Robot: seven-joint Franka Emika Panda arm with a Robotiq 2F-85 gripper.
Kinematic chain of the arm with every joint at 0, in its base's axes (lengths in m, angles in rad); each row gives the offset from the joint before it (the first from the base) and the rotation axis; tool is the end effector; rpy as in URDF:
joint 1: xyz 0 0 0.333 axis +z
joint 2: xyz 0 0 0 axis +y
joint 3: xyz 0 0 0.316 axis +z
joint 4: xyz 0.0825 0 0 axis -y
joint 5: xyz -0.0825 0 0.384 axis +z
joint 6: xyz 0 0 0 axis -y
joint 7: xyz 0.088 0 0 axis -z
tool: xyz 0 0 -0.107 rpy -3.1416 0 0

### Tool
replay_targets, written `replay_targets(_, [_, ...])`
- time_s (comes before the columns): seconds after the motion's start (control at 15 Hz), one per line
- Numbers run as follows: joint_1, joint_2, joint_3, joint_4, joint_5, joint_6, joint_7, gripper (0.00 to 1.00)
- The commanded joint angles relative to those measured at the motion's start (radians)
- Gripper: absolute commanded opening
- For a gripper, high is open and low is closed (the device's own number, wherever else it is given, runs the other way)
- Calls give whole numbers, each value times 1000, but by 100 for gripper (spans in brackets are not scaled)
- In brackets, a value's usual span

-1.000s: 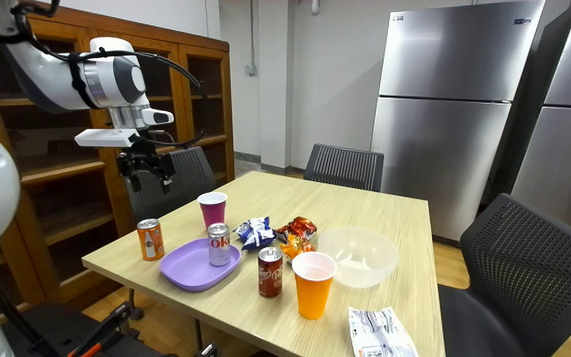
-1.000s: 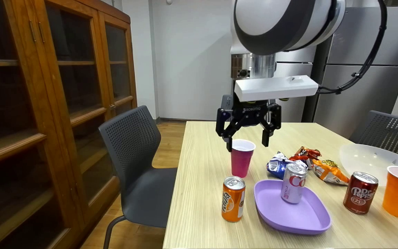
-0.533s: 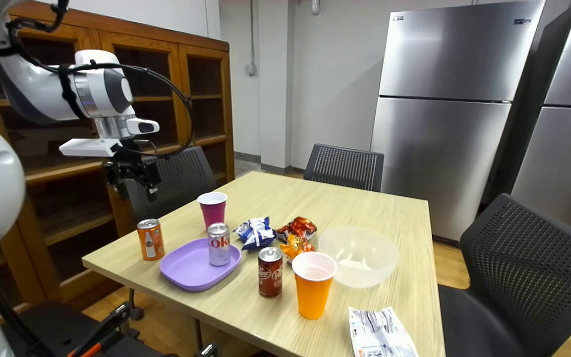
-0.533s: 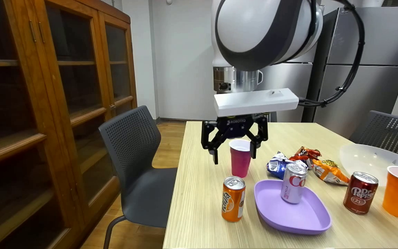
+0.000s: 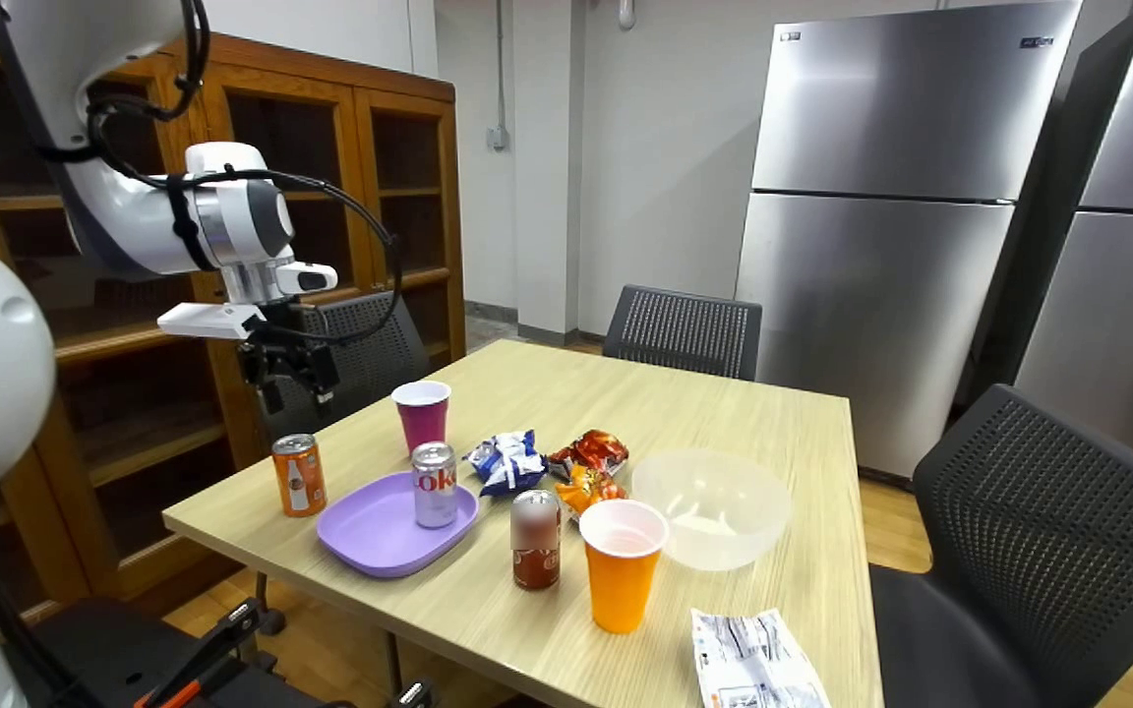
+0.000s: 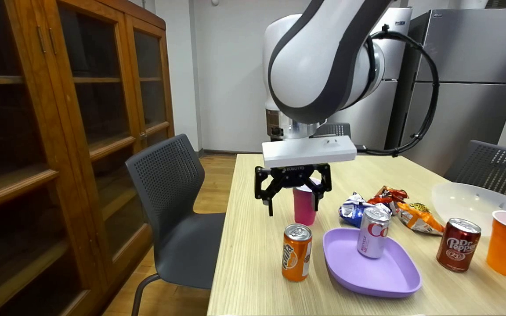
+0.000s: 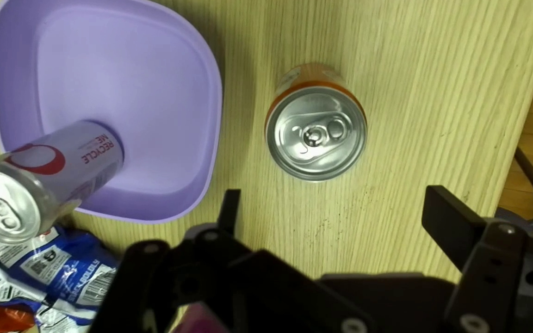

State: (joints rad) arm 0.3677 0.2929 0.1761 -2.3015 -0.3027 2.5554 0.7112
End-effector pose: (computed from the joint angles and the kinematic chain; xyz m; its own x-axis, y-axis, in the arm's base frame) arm 0.4454 0.2765 0.2186 0.9958 0.0832 0.0385 0.0785 -0.9909 0.1090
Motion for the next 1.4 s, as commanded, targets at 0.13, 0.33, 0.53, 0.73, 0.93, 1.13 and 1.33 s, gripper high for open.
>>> replay_targets(0.13, [48,81,-47,58,-4,19,28,100])
replay_targets(0.33, [61,95,-61,54,2,29,28,100])
replay_targets(0.53, [69,97,-71,41,4,38,27,100])
replay_targets(0.73, [74,101,-75,31,11,43,25,100])
replay_targets(0.93, [78,102,-77,17,12,47,29,100])
replay_targets(1.13, [80,100,-76,6,13,49,33,100])
replay_targets(1.33, [81,95,-74,-5,15,49,34,100])
